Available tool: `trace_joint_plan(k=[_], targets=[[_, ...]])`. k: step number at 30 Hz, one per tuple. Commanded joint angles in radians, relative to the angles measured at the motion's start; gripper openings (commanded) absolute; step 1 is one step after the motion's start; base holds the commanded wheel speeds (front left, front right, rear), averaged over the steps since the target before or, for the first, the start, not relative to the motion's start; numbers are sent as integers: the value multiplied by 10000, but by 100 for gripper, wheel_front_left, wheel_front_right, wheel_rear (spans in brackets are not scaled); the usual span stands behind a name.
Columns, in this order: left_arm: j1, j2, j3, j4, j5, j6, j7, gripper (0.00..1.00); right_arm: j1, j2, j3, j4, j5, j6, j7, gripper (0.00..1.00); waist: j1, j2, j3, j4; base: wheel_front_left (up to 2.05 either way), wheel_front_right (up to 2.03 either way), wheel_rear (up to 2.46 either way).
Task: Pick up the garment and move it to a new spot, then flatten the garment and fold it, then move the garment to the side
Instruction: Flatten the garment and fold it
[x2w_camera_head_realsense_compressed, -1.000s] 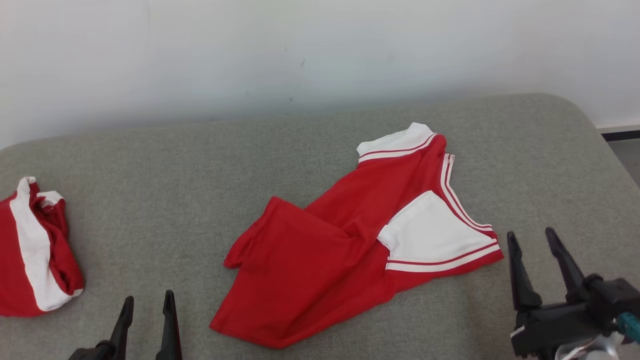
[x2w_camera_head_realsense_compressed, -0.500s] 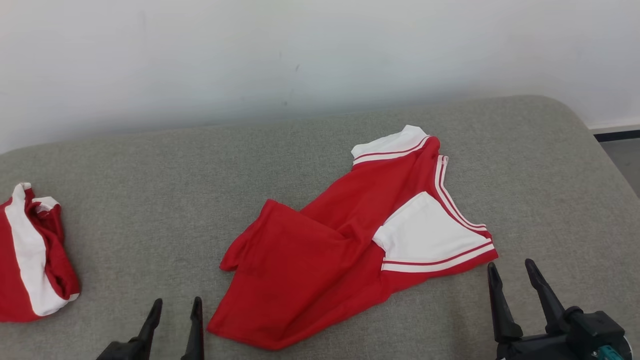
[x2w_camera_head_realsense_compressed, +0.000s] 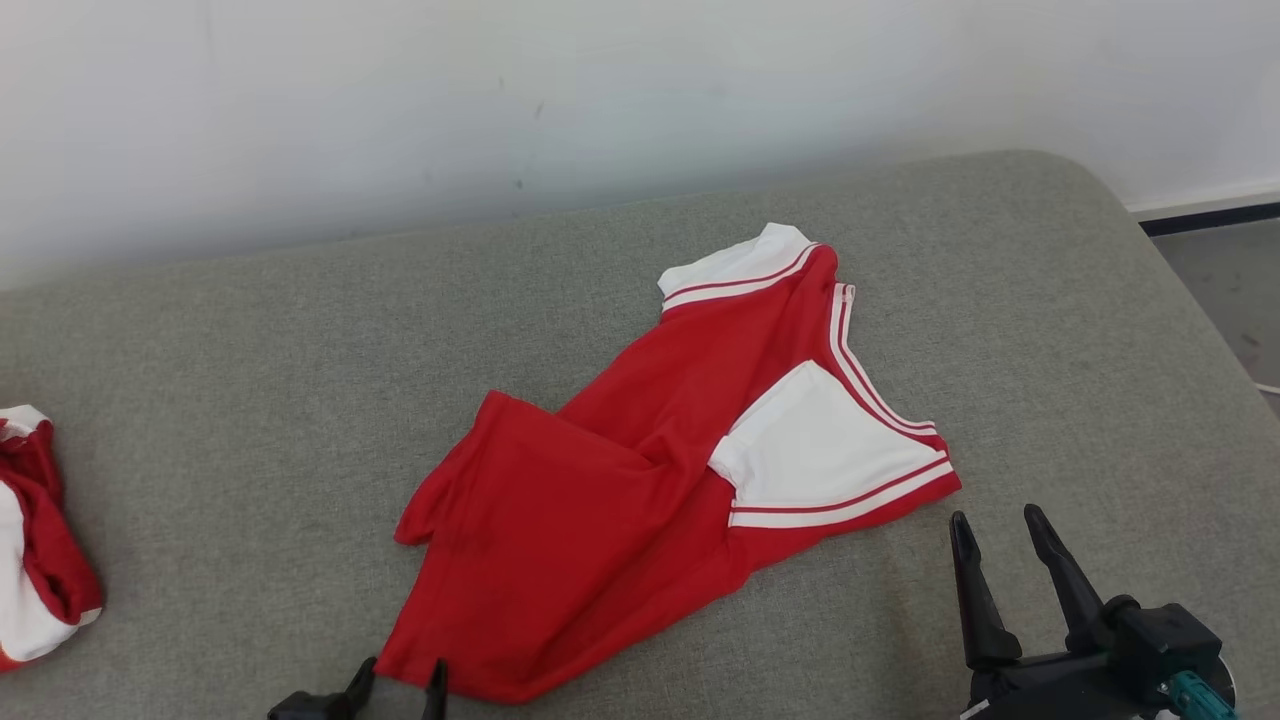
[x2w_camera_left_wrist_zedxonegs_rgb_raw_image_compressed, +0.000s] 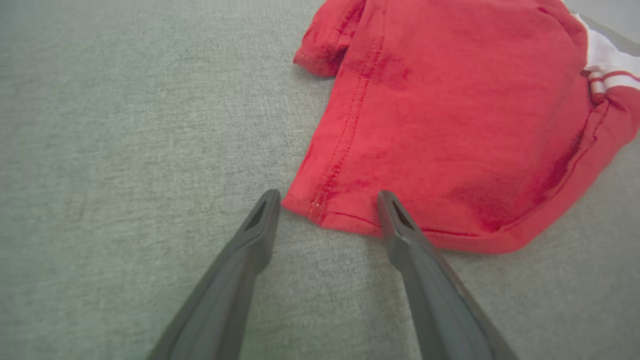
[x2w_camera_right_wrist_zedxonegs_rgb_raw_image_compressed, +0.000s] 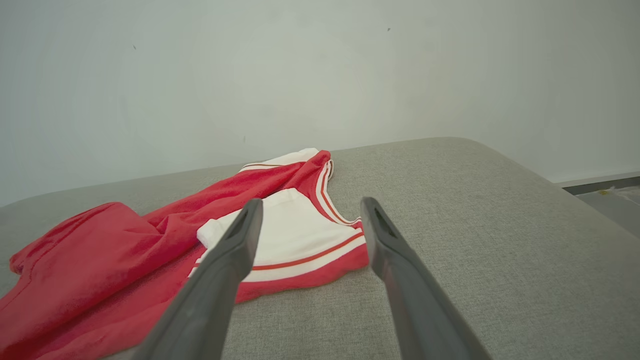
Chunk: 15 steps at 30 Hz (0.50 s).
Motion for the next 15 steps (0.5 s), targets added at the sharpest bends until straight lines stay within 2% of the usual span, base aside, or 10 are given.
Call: trace_joint_plan(k=[1, 2, 3, 8, 15], targets=[[-135, 4, -19, 97, -175, 11, -4, 91, -58, 48, -4, 5, 47, -27, -4, 100, 0, 0, 71, -62, 0, 0, 0], [-224, -6, -40, 154, -212, -6, -2, 33, -59, 48, -19, 14, 57, -27, -4, 100, 0, 0, 84, -65, 0, 0, 0], [-288, -19, -57, 144, -237, -20, -2, 0, -55, 49, -35, 19, 64, -27, -4, 100, 0, 0, 94, -62, 0, 0, 0], [-254, -15, 146, -317, -412, -26, -5, 0, 117, 120, -198, 63, 48, -27, -4, 100, 0, 0, 10, 172, 0, 0, 0], [579, -61, 958, -1888, -660, 302, -5, 0, 143, 203, -351, 190, 47, -27, -4, 100, 0, 0, -122, 633, 0, 0, 0]])
